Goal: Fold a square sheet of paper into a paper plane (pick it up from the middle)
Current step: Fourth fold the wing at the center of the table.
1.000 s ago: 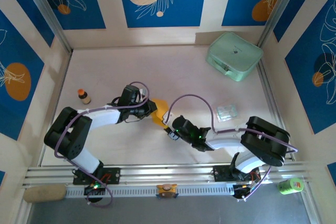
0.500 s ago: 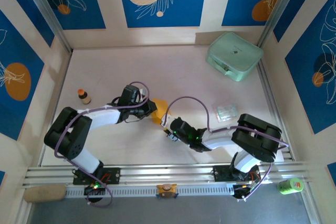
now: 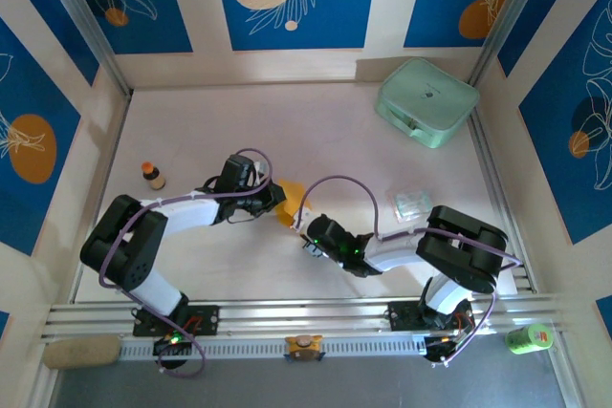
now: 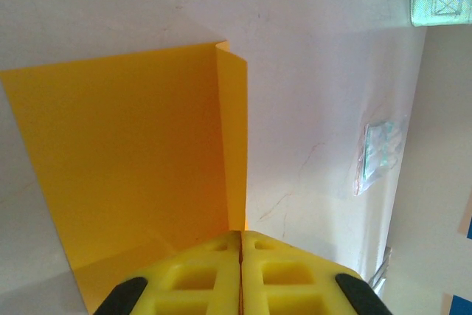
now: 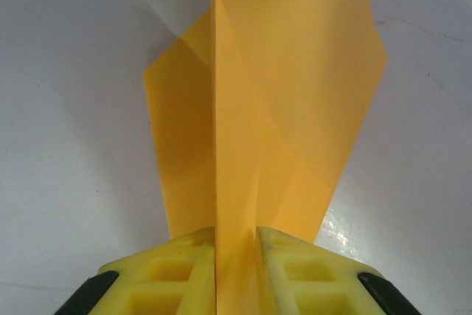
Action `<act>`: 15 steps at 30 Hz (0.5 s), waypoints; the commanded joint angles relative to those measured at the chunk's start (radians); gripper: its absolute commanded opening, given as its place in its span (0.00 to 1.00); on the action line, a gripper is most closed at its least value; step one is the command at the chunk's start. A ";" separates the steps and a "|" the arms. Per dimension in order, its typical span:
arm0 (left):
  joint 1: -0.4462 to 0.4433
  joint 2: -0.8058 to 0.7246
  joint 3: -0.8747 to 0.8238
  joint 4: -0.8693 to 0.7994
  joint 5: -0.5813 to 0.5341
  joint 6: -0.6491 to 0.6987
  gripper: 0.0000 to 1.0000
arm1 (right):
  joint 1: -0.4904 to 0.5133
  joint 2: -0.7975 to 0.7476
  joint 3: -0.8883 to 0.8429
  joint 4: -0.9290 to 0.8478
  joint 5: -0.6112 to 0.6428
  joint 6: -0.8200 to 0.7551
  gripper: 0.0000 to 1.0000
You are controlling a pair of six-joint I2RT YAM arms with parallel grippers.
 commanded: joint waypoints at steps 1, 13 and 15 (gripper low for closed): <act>-0.006 -0.005 0.021 -0.020 0.021 0.019 0.09 | -0.004 -0.008 0.023 -0.020 0.024 0.032 0.19; -0.006 -0.021 0.021 -0.040 0.001 0.022 0.09 | -0.012 -0.010 0.024 -0.032 0.028 0.063 0.14; -0.006 -0.027 0.021 -0.049 -0.007 0.024 0.09 | -0.019 -0.018 0.019 -0.031 0.014 0.075 0.13</act>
